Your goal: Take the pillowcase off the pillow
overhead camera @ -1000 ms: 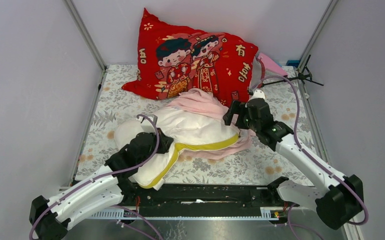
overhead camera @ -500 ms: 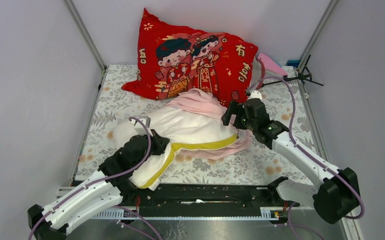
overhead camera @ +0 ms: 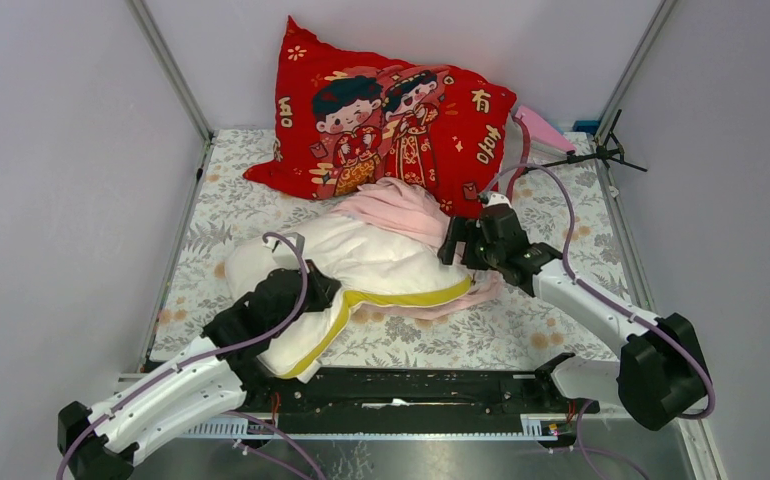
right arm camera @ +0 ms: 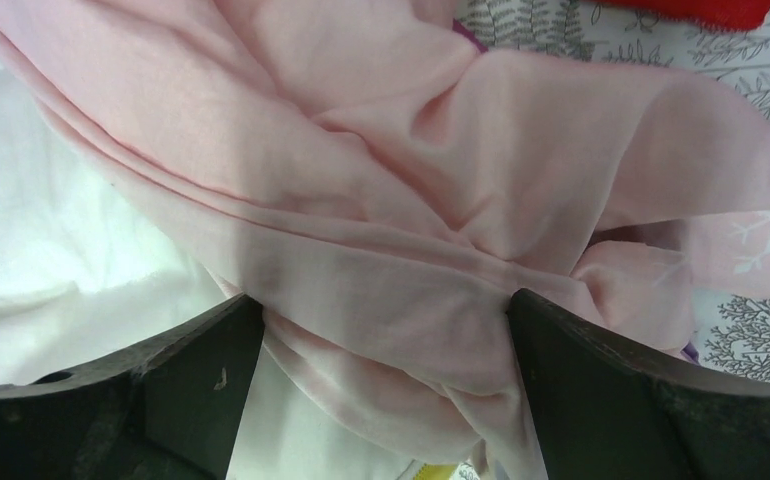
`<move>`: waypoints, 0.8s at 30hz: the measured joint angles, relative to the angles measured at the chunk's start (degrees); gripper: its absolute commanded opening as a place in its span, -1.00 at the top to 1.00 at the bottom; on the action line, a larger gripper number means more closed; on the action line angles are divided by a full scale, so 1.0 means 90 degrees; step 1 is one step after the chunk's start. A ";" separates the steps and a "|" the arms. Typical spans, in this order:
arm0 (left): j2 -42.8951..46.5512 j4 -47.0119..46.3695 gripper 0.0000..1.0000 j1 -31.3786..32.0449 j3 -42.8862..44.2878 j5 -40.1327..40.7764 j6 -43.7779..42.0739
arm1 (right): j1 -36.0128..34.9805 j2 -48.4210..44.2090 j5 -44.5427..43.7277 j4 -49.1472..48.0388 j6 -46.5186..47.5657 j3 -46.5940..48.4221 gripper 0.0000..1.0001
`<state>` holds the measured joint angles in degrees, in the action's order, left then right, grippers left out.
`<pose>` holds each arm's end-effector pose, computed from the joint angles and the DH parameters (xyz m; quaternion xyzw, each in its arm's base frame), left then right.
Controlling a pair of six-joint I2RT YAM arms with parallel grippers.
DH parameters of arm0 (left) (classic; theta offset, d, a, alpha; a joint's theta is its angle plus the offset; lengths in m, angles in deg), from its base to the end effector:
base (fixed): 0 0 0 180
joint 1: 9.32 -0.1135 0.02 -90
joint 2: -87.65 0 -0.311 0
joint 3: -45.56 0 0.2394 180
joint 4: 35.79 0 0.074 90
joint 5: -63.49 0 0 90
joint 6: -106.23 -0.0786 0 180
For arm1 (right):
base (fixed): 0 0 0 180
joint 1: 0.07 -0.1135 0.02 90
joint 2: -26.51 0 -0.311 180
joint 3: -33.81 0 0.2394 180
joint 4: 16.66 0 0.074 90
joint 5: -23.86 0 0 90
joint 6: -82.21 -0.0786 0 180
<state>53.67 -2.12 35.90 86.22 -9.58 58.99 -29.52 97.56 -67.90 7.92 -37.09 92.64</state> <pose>0.1098 -0.0782 0.2475 -0.0588 0.8448 -0.2687 0.4590 0.2408 0.1332 0.2656 0.0057 0.8941 0.2076 0.3969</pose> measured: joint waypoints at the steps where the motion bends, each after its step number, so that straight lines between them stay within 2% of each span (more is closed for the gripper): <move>1: -0.0061 -0.0024 0.99 0.0000 -0.0007 -0.0022 0.0027 | 0.0000 -0.0034 0.0044 -0.0015 0.0000 -0.0080 -0.79; 5: -0.0206 -0.0104 0.99 0.0000 -0.0061 -0.0114 0.0092 | 0.0002 -0.0092 0.0204 -0.0007 0.0027 -0.0211 -0.25; 8: -0.0313 -0.0155 0.99 0.0000 -0.0066 -0.0148 0.0095 | 0.0005 -0.0192 0.0279 0.0022 0.0049 -0.0216 0.25; 13: -0.0381 -0.0359 0.99 0.0000 -0.0194 -0.0160 0.0085 | 0.0012 -0.0772 0.0228 0.0240 0.0039 -0.0250 0.95; 14: -0.0420 -0.0418 0.99 0.0000 -0.0221 -0.0160 0.0075 | 0.0012 -0.0923 0.0175 0.0299 0.0032 -0.0253 1.00; 24: -0.1423 -0.1107 1.00 -0.0097 -0.0216 -0.0204 -0.0335 | 0.0012 -0.2834 -0.0284 0.0986 -0.0015 -0.0362 1.00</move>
<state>40.86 -12.08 35.02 84.28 -11.42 55.97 -29.41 72.05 -70.46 16.80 -37.22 89.38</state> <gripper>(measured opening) 0.039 0.022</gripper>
